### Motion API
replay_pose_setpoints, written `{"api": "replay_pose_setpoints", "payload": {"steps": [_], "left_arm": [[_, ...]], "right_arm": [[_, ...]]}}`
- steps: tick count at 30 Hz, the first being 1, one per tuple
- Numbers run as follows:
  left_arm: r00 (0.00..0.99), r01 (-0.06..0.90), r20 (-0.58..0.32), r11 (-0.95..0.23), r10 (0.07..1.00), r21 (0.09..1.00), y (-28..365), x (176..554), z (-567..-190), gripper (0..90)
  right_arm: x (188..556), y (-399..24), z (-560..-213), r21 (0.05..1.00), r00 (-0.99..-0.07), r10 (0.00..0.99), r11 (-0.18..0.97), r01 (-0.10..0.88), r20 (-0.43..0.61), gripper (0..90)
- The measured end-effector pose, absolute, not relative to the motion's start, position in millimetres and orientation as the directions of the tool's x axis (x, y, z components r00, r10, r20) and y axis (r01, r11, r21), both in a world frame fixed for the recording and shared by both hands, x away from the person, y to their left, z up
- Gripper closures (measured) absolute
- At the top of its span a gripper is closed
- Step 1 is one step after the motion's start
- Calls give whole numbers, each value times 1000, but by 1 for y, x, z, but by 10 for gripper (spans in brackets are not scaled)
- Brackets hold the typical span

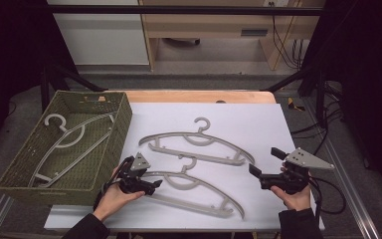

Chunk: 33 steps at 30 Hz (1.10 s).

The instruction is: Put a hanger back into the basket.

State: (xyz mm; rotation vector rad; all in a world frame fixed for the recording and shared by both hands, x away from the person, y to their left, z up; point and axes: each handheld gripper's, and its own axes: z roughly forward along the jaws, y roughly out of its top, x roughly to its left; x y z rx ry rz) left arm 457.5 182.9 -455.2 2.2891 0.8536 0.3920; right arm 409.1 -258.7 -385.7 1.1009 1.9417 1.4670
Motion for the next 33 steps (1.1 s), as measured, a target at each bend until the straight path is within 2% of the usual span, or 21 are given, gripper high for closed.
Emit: {"api": "replay_pose_setpoints", "payload": {"steps": [9, 17, 23, 33], "left_arm": [[736, 484, 98, -622, 670, 616, 182, 466, -467, 398], [735, 488, 118, -641, 668, 592, 183, 459, -463, 626], [751, 484, 126, -669, 648, 564, 183, 450, -460, 666], [791, 487, 68, -694, 608, 531, 187, 440, -456, 722]], "right_arm": [[409, -259, -386, 942, -571, 815, 108, 317, 98, 22], [409, -259, -385, 942, -573, 814, 111, 316, 97, 22], [408, -260, -385, 944, -570, 815, 105, 314, 99, 22], [407, -260, -383, 945, -574, 813, 104, 309, 99, 22]]}}
